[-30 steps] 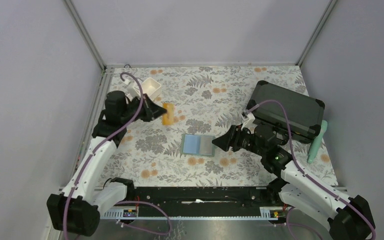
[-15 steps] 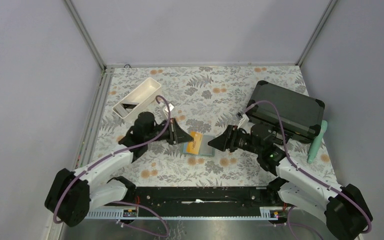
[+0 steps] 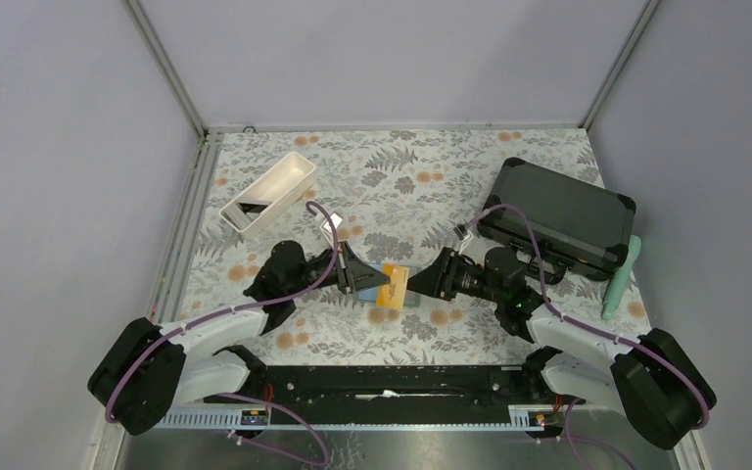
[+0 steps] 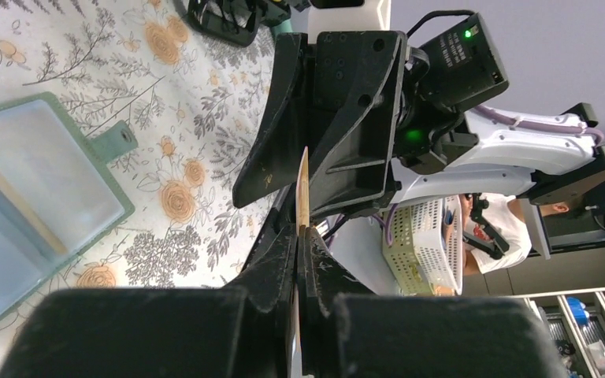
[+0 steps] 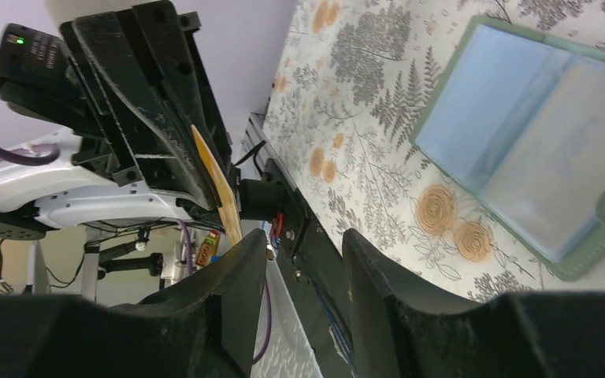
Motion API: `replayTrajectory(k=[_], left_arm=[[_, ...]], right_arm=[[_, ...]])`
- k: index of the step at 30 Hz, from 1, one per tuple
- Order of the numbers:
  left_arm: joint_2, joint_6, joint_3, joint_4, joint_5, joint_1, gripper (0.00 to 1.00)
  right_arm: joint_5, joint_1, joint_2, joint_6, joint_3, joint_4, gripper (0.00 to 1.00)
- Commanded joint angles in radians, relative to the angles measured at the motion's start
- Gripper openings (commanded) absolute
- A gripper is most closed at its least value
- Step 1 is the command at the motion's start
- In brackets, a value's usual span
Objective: Put the credit cards into the card holder
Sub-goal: Insert the credit card into the card holder.
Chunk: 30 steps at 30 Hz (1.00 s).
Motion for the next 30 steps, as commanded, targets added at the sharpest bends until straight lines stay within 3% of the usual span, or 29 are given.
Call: replayTrajectory(k=[1,14,20,30], left_arm=[[-0.002,-0.043,-0.010,0.152,-0.051,-0.006,0.00],[-0.161,-0.009,0.004,0.043,-0.099,-0.003,0.00],[-0.207,0.037,0.071,-0.102,-0.075,-0.005,0.00],[-0.158,0.019,0.093,-0.047,-0.057,-0.061,0.00]], right_arm=[[-0.058,-0.001,0.001,0.055,0.000,0.177,0.47],[0.050,-0.002,-0.187,0.021,-0.030,0.021,0.52],[-0.075,-0.002,-0.185,0.032,-0.004,0.127,0.56],[-0.146,0.018,-0.067,0.091,0.018,0.317,0.49]])
